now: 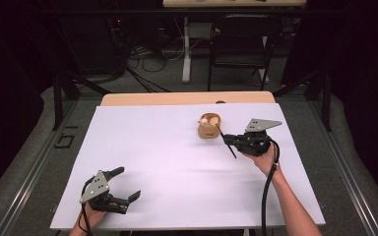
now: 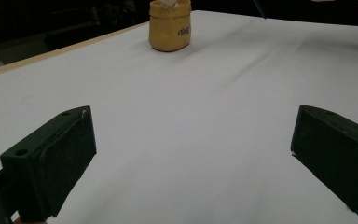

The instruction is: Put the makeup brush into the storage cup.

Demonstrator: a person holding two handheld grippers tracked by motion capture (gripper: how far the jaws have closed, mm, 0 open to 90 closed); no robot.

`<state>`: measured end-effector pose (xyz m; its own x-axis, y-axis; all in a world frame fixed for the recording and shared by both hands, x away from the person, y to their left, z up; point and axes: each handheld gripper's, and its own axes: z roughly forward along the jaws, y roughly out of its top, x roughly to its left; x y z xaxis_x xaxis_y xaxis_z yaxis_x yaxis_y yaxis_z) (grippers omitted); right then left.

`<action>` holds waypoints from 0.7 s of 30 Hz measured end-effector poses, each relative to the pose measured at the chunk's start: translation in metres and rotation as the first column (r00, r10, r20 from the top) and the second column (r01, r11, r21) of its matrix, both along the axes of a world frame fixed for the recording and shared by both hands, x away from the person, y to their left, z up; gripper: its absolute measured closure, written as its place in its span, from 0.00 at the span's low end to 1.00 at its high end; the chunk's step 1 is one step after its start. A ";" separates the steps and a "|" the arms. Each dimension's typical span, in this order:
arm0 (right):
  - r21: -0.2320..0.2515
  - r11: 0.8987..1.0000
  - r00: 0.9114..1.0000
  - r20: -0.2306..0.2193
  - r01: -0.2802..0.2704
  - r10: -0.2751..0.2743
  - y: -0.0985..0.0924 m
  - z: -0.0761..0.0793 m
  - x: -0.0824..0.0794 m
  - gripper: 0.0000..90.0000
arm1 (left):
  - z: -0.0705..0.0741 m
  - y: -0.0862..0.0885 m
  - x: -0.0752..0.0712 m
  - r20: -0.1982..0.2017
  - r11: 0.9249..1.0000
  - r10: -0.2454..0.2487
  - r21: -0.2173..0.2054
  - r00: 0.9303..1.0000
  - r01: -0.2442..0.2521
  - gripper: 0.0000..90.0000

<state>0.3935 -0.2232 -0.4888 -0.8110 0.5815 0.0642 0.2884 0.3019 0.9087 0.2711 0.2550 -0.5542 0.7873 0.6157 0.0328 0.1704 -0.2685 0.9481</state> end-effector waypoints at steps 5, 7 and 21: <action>0.000 1.000 1.000 0.009 0.001 -0.001 0.002 -0.002 -0.004 0.92 | 0.000 0.000 0.000 -0.002 1.000 -0.006 0.001 1.000 0.006 0.00; 0.018 1.000 1.000 0.010 0.000 0.000 0.004 -0.004 -0.003 0.92 | 0.000 -0.001 0.001 -0.009 1.000 -0.009 -0.001 1.000 0.009 0.00; 0.068 0.998 0.999 0.032 -0.004 0.001 0.017 -0.007 -0.007 0.92 | 0.001 0.000 0.005 -0.034 1.000 0.018 -0.002 0.999 -0.018 0.00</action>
